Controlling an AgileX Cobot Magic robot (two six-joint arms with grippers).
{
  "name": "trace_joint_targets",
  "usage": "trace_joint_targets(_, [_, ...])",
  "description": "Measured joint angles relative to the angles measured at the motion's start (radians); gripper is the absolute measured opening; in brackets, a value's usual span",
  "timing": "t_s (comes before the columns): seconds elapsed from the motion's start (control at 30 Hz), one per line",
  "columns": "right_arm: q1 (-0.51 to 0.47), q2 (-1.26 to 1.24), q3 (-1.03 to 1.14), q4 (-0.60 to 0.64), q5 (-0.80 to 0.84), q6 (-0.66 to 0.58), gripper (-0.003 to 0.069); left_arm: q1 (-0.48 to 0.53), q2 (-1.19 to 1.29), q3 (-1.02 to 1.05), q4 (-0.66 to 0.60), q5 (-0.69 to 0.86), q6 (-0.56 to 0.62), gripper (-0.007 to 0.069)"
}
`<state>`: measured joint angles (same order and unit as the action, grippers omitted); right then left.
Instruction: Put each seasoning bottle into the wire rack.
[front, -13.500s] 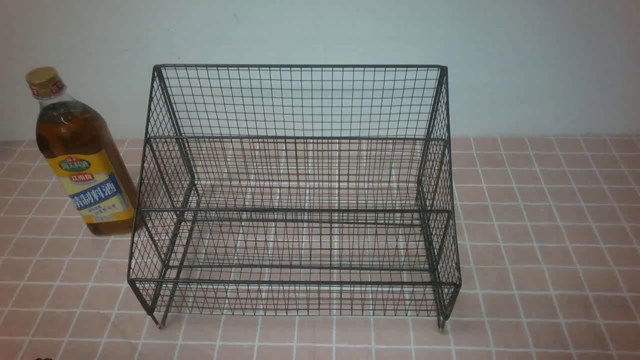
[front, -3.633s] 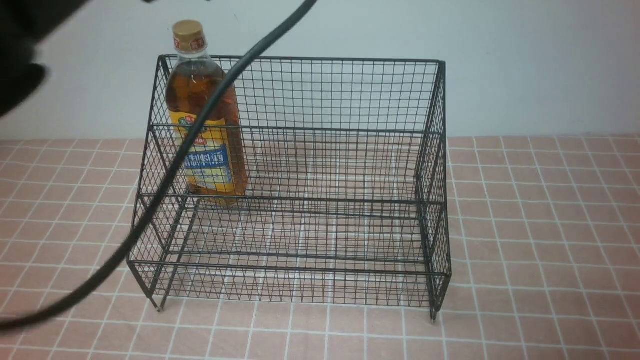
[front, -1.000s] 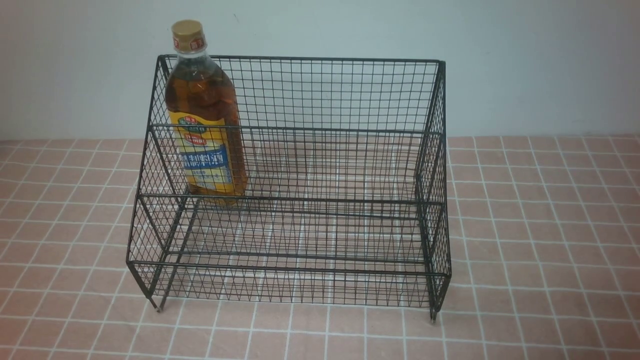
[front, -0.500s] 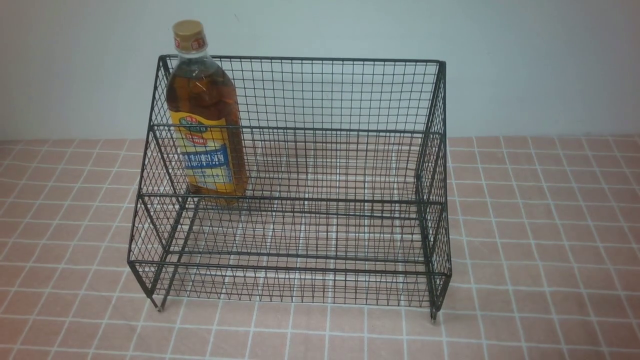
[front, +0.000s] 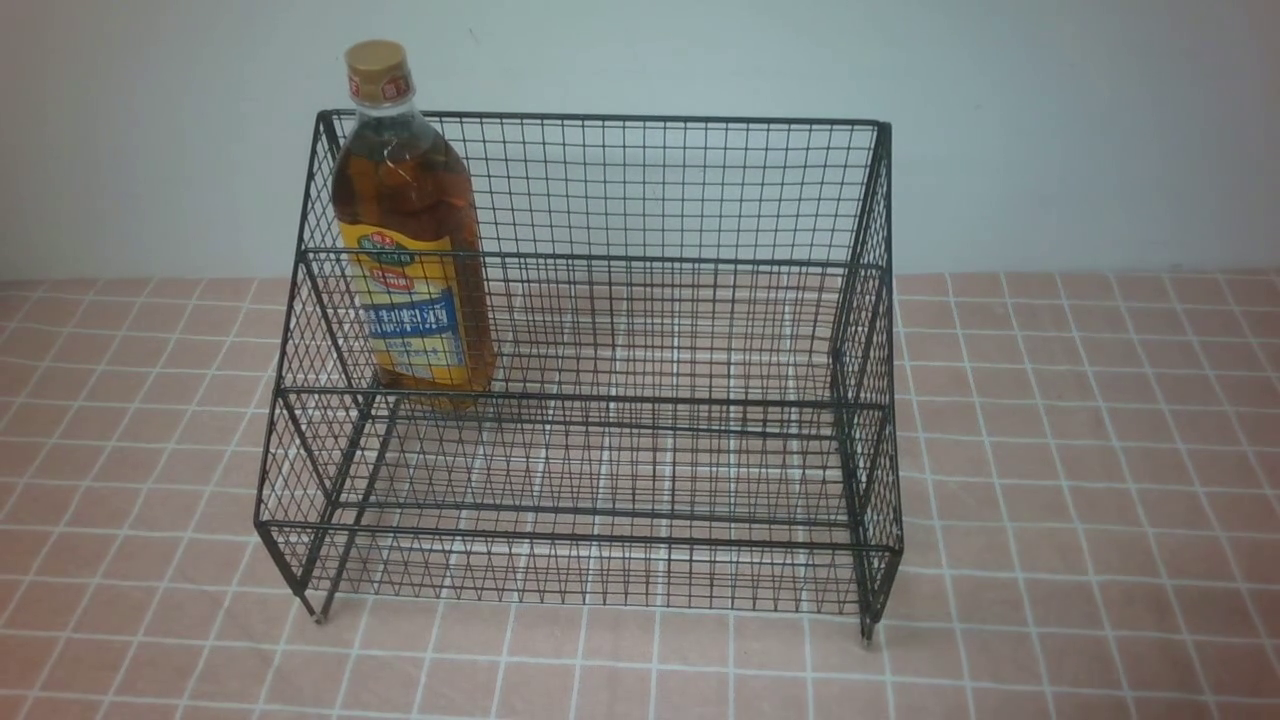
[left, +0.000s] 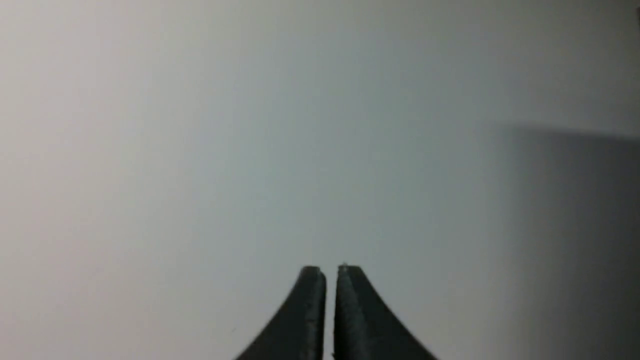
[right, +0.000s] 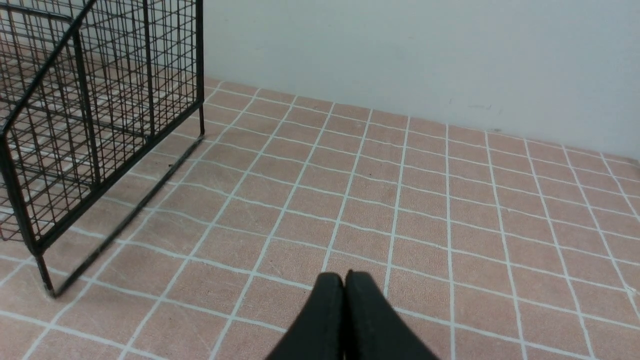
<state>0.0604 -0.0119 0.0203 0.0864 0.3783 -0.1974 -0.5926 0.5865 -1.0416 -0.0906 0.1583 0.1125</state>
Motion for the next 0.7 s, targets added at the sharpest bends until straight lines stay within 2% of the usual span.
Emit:
trace_joint_targets(0.1, [0.0, 0.0, 0.0, 0.0, 0.0, 0.0, -0.0014, 0.084, -0.078, 0.138, 0.127, 0.038, -0.071, 0.0014])
trace_joint_targets(0.17, [0.0, 0.0, 0.0, 0.0, 0.0, 0.0, -0.0014, 0.13, -0.129, 0.22, 0.156, 0.054, -0.089, 0.0014])
trace_joint_targets(0.23, [0.0, 0.0, 0.0, 0.0, 0.0, 0.0, -0.0014, 0.156, -0.154, 0.266, 0.16, 0.061, -0.095, 0.0014])
trace_joint_targets(0.43, [0.0, 0.0, 0.0, 0.0, 0.0, 0.0, -0.0014, 0.331, -0.315, 0.575, 0.164, 0.075, -0.101, 0.0014])
trace_joint_targets(0.7, [0.0, 0.0, 0.0, 0.0, 0.0, 0.0, -0.0014, 0.441, -0.477, 0.858, 0.157, 0.079, -0.102, 0.0014])
